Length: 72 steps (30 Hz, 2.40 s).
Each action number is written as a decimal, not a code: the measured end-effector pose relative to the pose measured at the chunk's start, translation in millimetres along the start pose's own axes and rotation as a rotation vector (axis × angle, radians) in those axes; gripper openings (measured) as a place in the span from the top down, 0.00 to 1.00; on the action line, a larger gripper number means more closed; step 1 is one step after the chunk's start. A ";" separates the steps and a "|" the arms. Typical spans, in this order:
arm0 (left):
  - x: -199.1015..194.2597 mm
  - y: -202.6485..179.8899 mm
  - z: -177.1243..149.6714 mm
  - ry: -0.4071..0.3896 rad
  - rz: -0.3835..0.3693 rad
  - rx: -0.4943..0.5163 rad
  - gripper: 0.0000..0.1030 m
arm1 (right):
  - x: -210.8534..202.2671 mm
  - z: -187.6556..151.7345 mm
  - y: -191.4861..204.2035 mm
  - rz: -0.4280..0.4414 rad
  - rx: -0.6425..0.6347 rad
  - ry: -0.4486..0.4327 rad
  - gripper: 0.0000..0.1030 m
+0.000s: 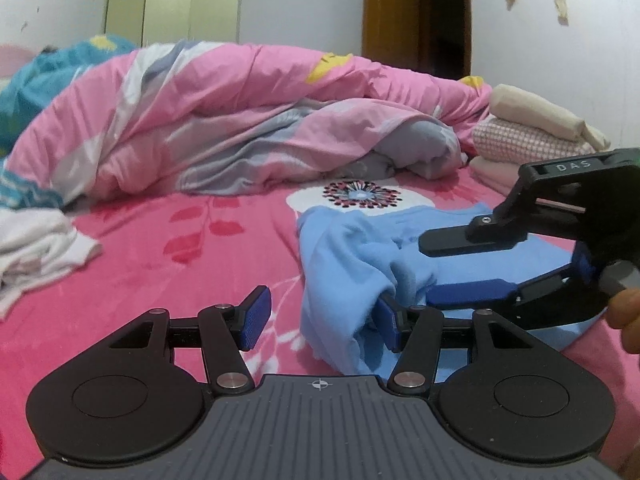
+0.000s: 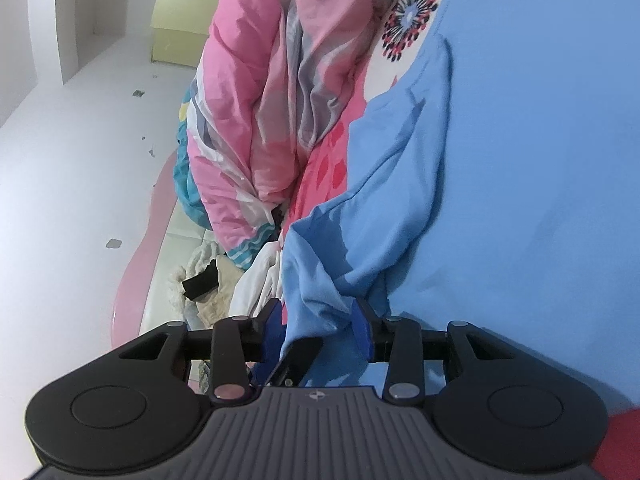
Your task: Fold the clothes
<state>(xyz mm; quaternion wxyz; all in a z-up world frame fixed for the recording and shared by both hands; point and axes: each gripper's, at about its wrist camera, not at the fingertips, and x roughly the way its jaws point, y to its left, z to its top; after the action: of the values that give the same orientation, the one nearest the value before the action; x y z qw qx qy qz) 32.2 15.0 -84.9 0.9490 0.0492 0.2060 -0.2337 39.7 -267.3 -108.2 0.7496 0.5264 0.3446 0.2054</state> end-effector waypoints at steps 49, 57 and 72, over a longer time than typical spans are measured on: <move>-1.8 58.9 -5.7 -0.036 -0.182 -0.422 0.59 | 30.4 -53.0 79.0 -0.304 -0.960 -0.027 0.97; -14.3 14.4 4.4 -0.052 -0.325 -0.203 0.65 | -39.8 -68.3 93.9 -0.318 -1.156 -0.180 0.98; -29.3 -14.5 -22.0 0.114 -0.406 0.002 0.65 | -86.6 -116.8 49.6 -0.392 -1.190 -0.066 0.97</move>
<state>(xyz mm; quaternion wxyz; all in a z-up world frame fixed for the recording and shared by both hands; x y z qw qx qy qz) -6.2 18.8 -92.7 0.8691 0.0209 0.2649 -0.4173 -102.0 -231.8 -60.4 0.9482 -0.0482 0.2380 0.2046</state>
